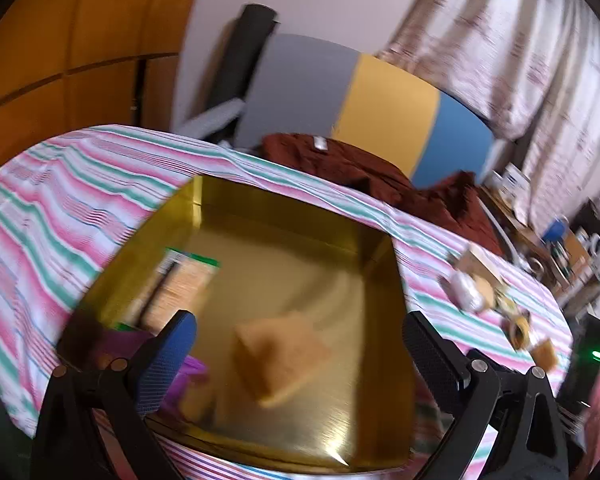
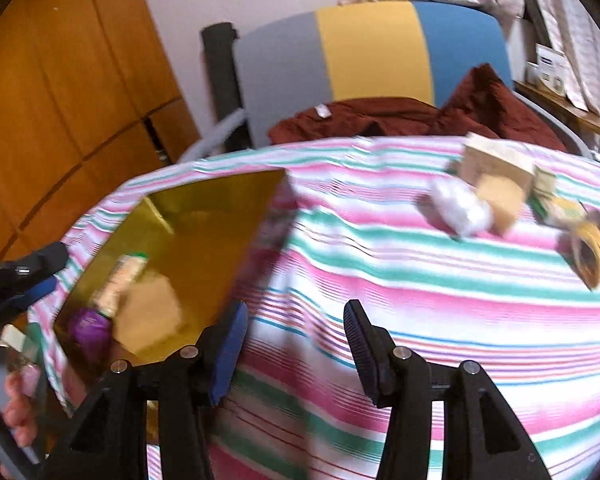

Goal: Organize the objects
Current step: 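Grasp the yellow knitted item with the right tool, then grasp the clear plastic-wrapped bundle with the left tool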

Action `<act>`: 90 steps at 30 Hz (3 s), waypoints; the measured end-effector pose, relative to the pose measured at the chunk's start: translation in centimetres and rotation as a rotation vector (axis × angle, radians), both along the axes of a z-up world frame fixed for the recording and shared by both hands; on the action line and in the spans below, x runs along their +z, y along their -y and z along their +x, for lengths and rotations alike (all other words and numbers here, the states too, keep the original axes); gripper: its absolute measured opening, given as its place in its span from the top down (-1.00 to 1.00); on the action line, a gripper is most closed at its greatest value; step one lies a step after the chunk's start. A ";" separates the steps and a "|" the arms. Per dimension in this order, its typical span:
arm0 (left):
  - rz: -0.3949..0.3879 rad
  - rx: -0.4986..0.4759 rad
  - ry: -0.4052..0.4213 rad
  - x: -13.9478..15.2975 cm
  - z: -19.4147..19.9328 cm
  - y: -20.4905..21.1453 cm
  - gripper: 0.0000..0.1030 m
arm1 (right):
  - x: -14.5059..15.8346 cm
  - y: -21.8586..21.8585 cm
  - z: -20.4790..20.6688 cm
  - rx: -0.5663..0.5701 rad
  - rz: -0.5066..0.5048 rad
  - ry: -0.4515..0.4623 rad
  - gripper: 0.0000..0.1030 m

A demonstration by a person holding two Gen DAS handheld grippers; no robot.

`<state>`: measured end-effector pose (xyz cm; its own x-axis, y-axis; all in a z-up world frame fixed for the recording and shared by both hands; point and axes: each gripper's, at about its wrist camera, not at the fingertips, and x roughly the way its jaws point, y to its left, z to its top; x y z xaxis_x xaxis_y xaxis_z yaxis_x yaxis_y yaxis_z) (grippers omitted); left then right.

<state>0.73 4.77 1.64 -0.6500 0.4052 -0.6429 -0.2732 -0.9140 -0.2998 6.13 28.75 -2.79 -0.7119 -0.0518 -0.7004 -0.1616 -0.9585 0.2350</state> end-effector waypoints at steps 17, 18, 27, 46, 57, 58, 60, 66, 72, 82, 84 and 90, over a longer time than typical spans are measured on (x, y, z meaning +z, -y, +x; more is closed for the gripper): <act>-0.012 -0.367 0.074 -2.3 7.6 -10.9 -1.00 | -2.2 -15.5 6.5 -0.390 0.121 0.043 -0.22; -0.013 -0.384 0.085 -2.5 7.9 -11.3 -1.00 | -1.8 -16.6 6.3 -0.407 0.137 0.036 -0.24; -0.058 -0.442 0.105 -3.3 9.4 -13.7 -1.00 | -0.1 -22.6 2.3 -0.429 0.294 0.018 -0.28; -0.107 -0.428 0.134 -4.2 8.9 -15.1 -1.00 | -3.2 -22.1 0.9 -0.317 0.338 0.078 0.11; -0.124 -0.355 0.076 -2.6 5.2 -18.4 -1.00 | -3.2 -20.1 3.6 -0.275 0.183 0.011 0.12; -0.120 -0.353 0.065 -2.3 4.5 -19.2 -1.00 | -3.2 -20.0 3.6 -0.279 0.186 0.009 0.12; -0.122 -0.345 0.054 -2.0 3.4 -20.5 -1.00 | -3.3 -19.8 3.6 -0.288 0.195 0.009 0.12; -0.138 -0.304 0.051 -2.8 -1.1 -25.4 -1.00 | -3.5 -19.6 3.3 -0.306 0.244 0.014 0.12; -0.130 -0.277 0.102 -4.9 -5.2 -29.6 -1.00 | -3.7 -19.5 3.3 -0.309 0.262 0.003 0.12; -0.020 -0.281 0.159 -7.9 -8.1 -32.5 -0.60 | -4.0 -19.4 3.3 -0.316 0.270 -0.003 0.12; -0.021 -0.297 0.125 -8.0 -7.8 -32.5 -0.48 | -4.0 -19.4 3.3 -0.316 0.272 -0.004 0.12; 0.014 -0.350 0.107 -8.4 -7.4 -31.4 0.15 | -4.1 -19.3 3.2 -0.317 0.284 -0.001 0.12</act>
<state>-6.66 36.15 -6.74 -0.3998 0.6003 -0.6927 -0.5347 -0.7665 -0.3556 9.32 48.05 -6.85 -0.6625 0.3647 -0.6543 -0.4586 -0.8881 -0.0307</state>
